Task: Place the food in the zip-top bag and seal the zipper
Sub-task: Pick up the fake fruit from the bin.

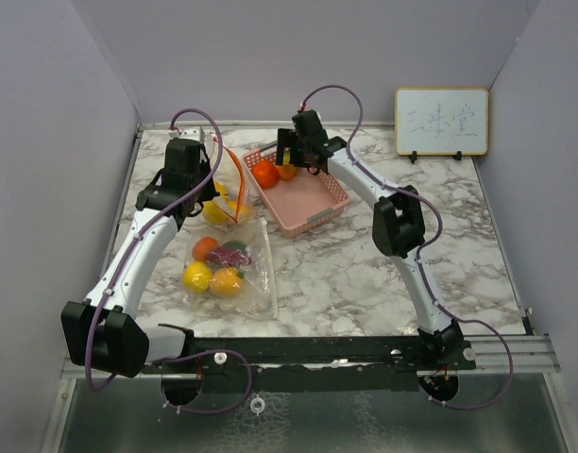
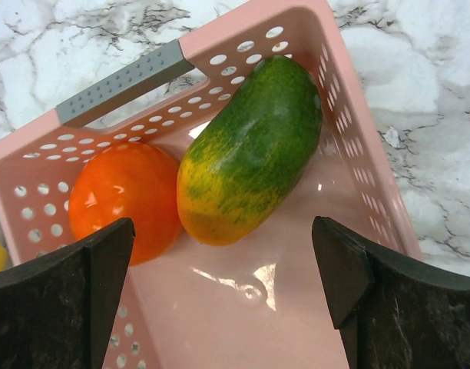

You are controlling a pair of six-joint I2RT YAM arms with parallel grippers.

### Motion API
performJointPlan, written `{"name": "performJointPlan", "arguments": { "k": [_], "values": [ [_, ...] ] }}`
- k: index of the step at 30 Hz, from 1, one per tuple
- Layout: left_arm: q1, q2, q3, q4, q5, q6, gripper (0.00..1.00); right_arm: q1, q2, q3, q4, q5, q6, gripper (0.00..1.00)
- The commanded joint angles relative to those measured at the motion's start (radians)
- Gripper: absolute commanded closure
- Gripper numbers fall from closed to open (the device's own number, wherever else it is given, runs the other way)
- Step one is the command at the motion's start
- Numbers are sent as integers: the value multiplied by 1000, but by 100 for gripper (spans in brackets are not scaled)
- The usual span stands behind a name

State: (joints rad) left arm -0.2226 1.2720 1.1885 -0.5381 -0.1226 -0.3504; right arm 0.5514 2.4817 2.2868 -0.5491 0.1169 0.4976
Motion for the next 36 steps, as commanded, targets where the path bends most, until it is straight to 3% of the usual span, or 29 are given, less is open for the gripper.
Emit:
{"name": "performJointPlan", "arguments": {
  "k": [1, 13, 15, 19, 21, 26, 29, 31, 36],
  "values": [
    [6, -11, -1, 29, 34, -1, 100, 4, 76, 74, 96, 60, 39, 0],
    [3, -2, -3, 40, 57, -1, 100, 4, 193, 124, 163, 168, 63, 2],
    [3, 2, -2, 37, 49, 2, 100, 4, 189, 102, 160, 168, 45, 11],
    [4, 9, 0, 37, 57, 0, 100, 4, 135, 16, 153, 185, 6, 57],
    [4, 9, 0, 37, 63, -4, 100, 4, 80, -66, 164, 211, -22, 69],
    [3, 8, -2, 43, 87, -19, 100, -3, -86, -270, 126, 295, -63, 81],
    [4, 4, -12, 54, 117, -31, 100, -18, -194, -413, 88, 271, -74, 87],
    [4, 5, -13, 59, 137, -39, 100, -20, -280, -518, 105, 223, -113, 91],
    [4, 24, 3, 65, 187, -51, 100, -19, -518, -716, 289, -65, -221, 93]
  ]
}}
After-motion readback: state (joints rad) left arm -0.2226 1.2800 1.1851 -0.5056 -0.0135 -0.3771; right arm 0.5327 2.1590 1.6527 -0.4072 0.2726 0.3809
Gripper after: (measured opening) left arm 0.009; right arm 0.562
